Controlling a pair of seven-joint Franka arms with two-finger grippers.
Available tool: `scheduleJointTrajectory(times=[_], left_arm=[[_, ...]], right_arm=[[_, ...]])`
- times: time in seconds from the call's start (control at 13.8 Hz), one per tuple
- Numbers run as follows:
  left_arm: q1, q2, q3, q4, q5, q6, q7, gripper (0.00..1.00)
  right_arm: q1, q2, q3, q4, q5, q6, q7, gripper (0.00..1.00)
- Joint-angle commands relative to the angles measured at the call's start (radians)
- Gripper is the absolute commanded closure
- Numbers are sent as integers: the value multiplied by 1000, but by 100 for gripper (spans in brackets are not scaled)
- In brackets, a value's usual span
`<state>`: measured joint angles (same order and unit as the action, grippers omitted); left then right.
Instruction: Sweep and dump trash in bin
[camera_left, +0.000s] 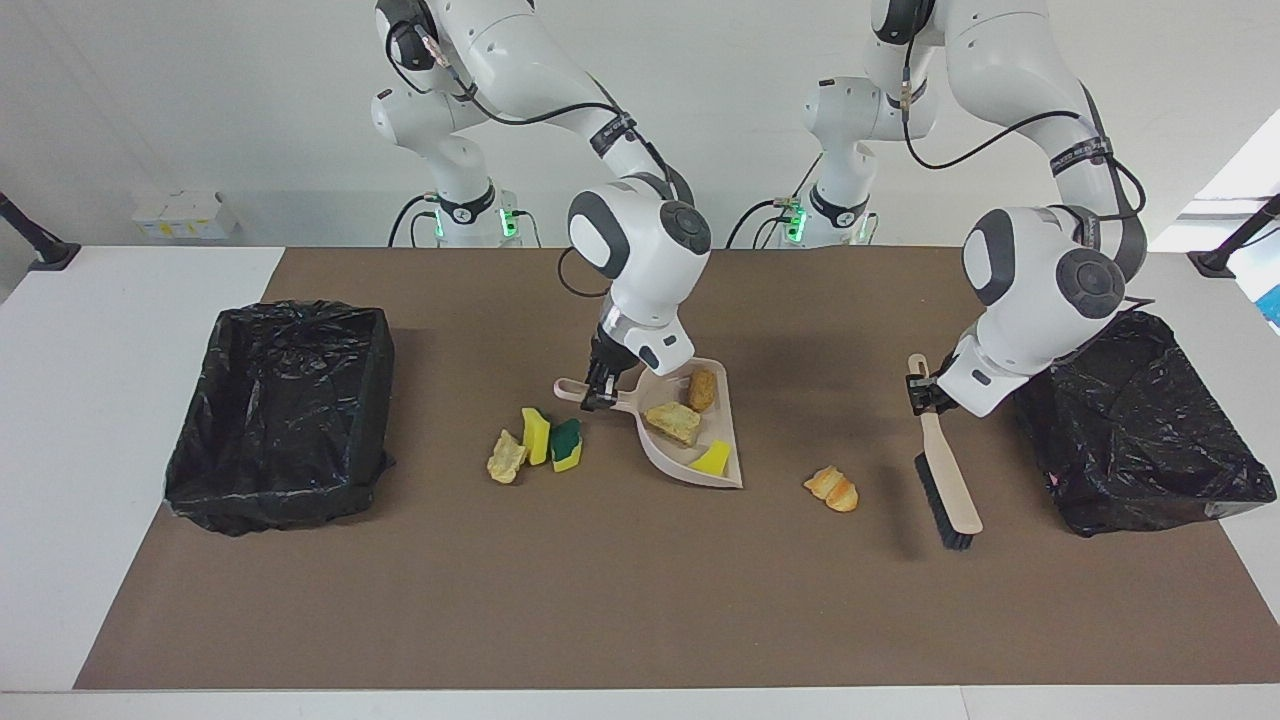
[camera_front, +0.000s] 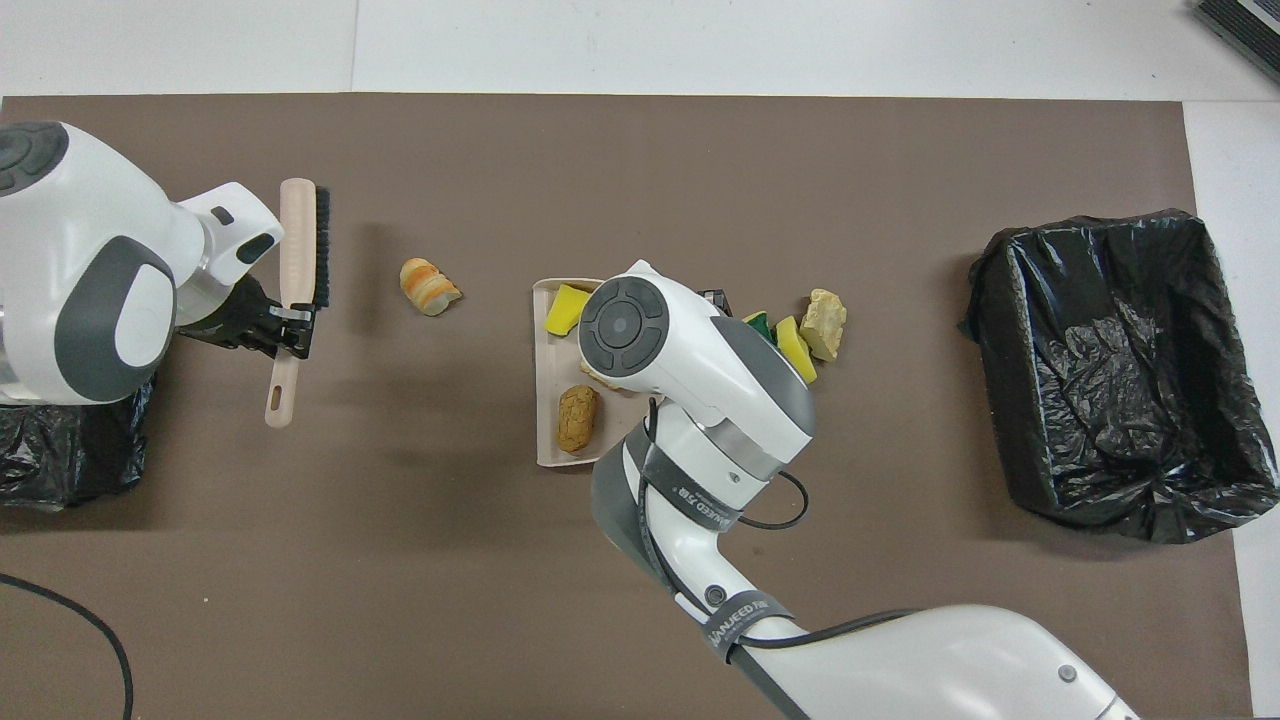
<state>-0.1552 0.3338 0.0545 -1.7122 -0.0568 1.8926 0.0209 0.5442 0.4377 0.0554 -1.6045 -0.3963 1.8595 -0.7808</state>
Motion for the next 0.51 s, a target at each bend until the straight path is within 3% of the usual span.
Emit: scheduleJointTrajectory(times=[0.0, 0.43], left_arm=[[-58, 31, -1, -27, 25, 87, 1, 100], [-170, -21, -9, -148, 23, 89, 2, 100]], right_arm=[[-7, -22, 7, -32, -33, 3, 43, 100], [-12, -24, 9, -44, -27, 26, 43, 100]])
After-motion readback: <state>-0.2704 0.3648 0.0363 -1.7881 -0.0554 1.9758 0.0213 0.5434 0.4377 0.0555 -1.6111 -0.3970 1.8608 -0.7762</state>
